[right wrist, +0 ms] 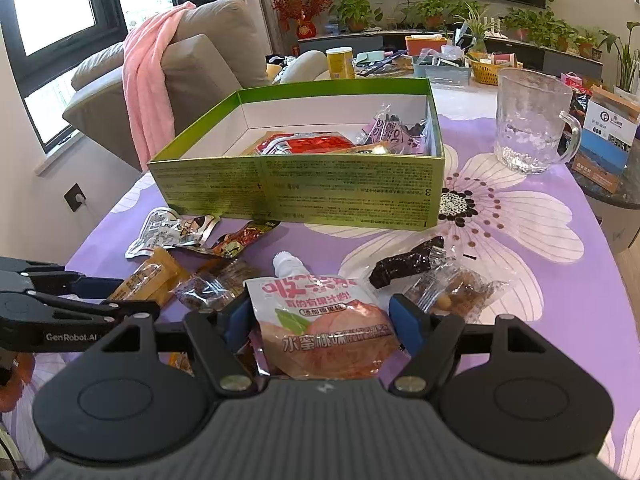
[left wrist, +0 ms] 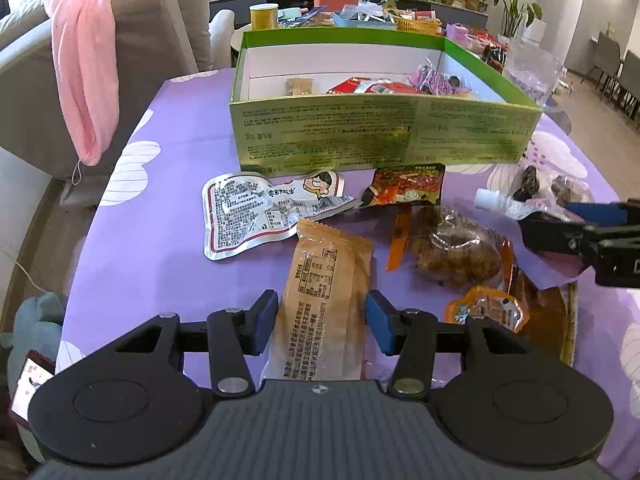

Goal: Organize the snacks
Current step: 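Lift both held packets off the pile toward the green box, then lower both packets into the green box and open both tools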

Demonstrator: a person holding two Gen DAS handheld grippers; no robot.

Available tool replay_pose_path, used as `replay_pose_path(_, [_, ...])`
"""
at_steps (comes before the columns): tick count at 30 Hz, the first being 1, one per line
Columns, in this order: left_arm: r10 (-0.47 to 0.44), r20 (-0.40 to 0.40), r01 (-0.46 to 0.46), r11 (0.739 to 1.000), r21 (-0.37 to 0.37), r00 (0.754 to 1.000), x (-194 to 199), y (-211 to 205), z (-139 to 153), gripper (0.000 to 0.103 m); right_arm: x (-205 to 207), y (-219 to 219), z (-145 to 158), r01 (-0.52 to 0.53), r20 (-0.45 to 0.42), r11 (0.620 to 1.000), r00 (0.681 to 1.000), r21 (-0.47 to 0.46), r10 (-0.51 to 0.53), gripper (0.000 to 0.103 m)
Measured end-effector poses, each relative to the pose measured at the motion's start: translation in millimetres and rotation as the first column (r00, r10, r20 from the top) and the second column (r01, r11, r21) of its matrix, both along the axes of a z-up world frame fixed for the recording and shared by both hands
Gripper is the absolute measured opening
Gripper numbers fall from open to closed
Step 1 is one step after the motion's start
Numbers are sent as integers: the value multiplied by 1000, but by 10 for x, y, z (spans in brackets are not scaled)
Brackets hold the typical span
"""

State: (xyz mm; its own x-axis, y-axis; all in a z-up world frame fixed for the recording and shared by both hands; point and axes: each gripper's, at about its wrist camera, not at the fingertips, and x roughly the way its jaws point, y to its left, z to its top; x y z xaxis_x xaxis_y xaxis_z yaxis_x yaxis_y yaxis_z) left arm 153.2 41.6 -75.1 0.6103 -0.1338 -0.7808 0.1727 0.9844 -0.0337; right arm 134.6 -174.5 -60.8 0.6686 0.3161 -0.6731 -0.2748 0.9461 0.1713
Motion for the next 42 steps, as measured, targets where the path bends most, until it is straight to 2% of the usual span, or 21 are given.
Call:
replay_pose_path(3, [4,-8,-4,1000,-23,1000,12,34,-5,45,2,1,-2,1,-1,1000,1000,0,-1,59])
replay_pose_path(10, [12,17,-12,1000,9,1000,-34,-15,65,47,-4,5,5,1,1,1000,1000,0,-1,59])
replay_pose_path(14, [-20,2,20,997,79,1000,-25,-72,-4,59,-6,3,9,0,2,1000,1000,1,0,59])
replay_pose_path(19, [-14,28,12,998,57,999,-33,-38,-62,65,-6,5,13,0,-1,1000,1000,1,0,60])
replay_pose_path(21, [-4,19,4,999,32,1000,-16,6,-63,63,-5,9,16,-1,-1,1000,1000,1,1,59])
replay_pose_path(22, [-5,17,5,999,40,1000,-14,9,-55,57,-5,12,18,-2,-1,1000,1000,2,2,59])
replay_pose_path(23, [-12,11,12,999,37,1000,-14,15,-42,44,-6,16,22,-3,0,1000,1000,2,3,59])
replay_pose_path(25, [-3,-1,3,1000,21,1000,-8,42,-6,37,-8,24,33,-5,5,1000,1000,0,5,59])
replay_pose_path(29, [-8,65,13,998,-67,998,-96,98,160,37,-24,23,84,-3,25,1000,1000,2,3,60])
replay_pose_path(35, [-36,188,51,996,-75,981,-143,12,543,37,-8,39,226,-5,70,1000,998,3,5,59])
replay_pose_path(39, [-43,219,53,998,-42,975,27,-108,678,37,69,79,381,-11,122,1000,992,-4,11,59])
replay_pose_path(42, [-49,236,61,997,-46,970,168,-174,754,37,153,88,493,-9,162,1000,987,-5,10,59])
